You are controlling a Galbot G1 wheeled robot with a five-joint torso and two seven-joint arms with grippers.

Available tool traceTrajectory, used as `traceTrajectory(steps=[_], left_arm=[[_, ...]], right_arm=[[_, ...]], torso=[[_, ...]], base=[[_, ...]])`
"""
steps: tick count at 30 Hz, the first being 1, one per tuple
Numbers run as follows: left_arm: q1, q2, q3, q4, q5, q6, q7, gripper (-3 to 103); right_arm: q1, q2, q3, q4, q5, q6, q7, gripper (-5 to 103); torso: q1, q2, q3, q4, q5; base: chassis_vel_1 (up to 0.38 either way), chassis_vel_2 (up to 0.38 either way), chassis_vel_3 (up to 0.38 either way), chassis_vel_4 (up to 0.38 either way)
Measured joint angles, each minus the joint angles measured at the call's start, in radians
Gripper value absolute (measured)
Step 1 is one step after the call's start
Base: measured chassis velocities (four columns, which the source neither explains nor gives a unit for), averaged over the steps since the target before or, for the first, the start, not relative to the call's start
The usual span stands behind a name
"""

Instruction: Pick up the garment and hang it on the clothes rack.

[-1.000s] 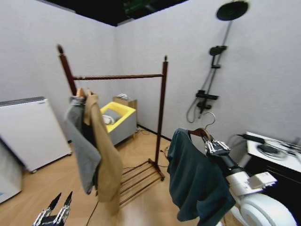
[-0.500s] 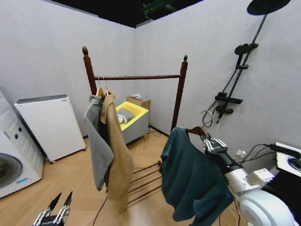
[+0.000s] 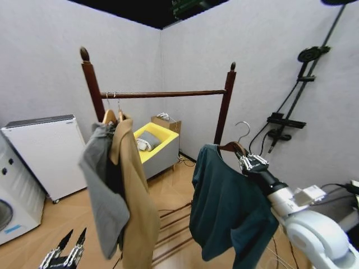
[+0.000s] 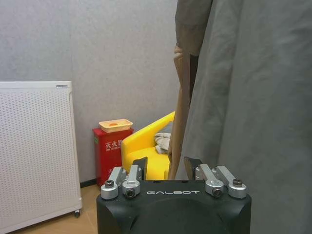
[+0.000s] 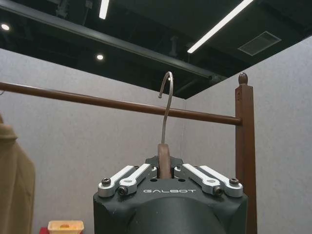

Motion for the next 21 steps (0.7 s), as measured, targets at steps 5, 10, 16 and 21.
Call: traceTrajectory(steps=[5, 10, 16, 21], left_arm=[[0.000, 0.000, 0.000, 0.000, 0.000, 0.000, 0.000, 46], [0.000, 0.000, 0.000, 0.000, 0.000, 0.000, 0.000, 46], [0.000, 0.000, 0.000, 0.000, 0.000, 0.000, 0.000, 46], [0.000, 0.000, 0.000, 0.000, 0.000, 0.000, 0.000, 46]], right_arm=[[0.145, -0.075, -0.016, -0.006, 0.119, -0.065, 0.036, 10], [0.213, -0.129, -0.008, 0.038, 0.225, -0.136, 0.071, 10], [0.375, -0.190, -0.088, -0.018, 0.267, -0.173, 0.085, 10], [0.602, -0.202, -0.280, -0.119, 0.276, -0.197, 0.106, 10]], torso=[[0.002, -0.001, 0.000, 0.0007, 0.0002], [0.000, 0.000, 0.000, -0.0003, -0.0002], [-0.002, 0.001, -0.001, 0.0001, 0.0003], [-0.001, 0.001, 0.000, 0.0003, -0.0001]], base=[[-0.244, 0.258, 0.216, -0.187], [-0.079, 0.060, 0.035, -0.005], [0.051, -0.049, -0.045, 0.036], [0.035, -0.014, -0.015, 0.026]])
